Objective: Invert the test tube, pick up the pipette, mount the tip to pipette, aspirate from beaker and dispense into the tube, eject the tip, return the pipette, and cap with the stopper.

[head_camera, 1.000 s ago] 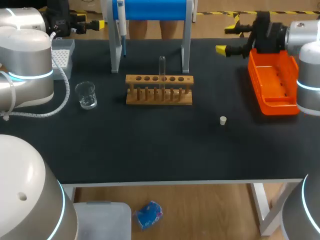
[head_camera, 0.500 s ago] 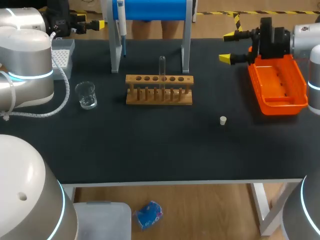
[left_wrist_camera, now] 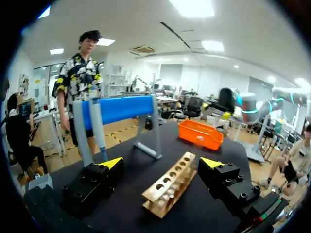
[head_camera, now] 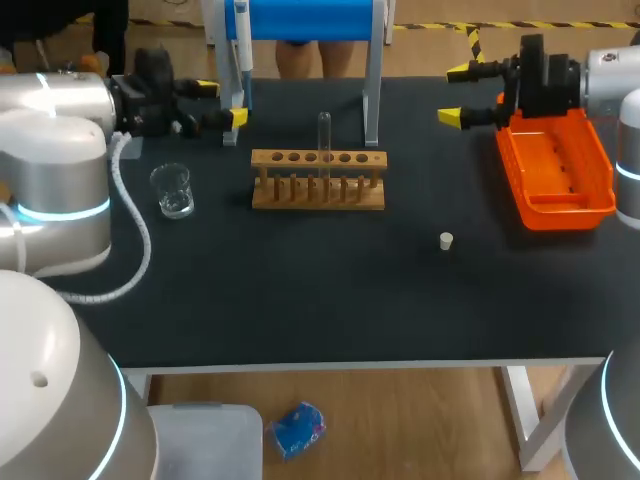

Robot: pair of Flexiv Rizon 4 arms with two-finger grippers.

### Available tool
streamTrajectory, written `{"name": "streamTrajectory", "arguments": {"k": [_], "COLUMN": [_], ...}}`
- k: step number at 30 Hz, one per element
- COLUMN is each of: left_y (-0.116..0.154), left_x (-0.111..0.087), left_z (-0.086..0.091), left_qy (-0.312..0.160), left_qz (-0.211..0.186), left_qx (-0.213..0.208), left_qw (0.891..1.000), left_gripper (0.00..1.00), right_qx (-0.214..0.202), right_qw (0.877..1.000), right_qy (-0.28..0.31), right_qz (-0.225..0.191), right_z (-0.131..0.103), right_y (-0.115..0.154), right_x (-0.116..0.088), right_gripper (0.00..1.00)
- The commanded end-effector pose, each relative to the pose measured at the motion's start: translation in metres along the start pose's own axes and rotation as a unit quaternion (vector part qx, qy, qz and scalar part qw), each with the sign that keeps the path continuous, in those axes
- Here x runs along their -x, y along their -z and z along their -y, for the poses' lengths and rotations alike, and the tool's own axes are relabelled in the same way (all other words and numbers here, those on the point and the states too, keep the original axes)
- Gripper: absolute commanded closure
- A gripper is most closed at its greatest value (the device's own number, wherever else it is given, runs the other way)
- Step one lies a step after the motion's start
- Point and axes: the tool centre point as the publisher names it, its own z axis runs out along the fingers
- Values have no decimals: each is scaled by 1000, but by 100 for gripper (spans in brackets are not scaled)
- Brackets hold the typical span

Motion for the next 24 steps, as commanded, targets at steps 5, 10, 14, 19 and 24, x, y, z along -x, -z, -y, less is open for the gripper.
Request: {"name": "streamTrajectory", "arguments": {"k": [5, 10, 14, 19, 24], "left_y": [11, 11, 8, -9, -11], "left_x": [-2, -2, 0, -25, -49], "left_z": [-4, -4, -4, -12, -26], "left_qy": [0, 0, -10, -53, -75], "left_qz": [-2, -2, -5, -55, -58], "left_qx": [-10, -10, -9, -17, -14], "left_qw": [1000, 1000, 1000, 997, 995], "left_gripper": [0, 0, 0, 0, 0], "right_qx": [-1, -1, -1, -1, -1], "right_qw": [1000, 1000, 1000, 1000, 1000], "right_qy": [0, 0, 0, 0, 0], "right_qz": [-2, -2, -2, -2, -2], "right_z": [0, 0, 0, 0, 0], "right_y": [0, 0, 0, 0, 0], "right_x": [1, 1, 1, 1, 1], "right_gripper": [0, 0, 0, 0, 0]}}
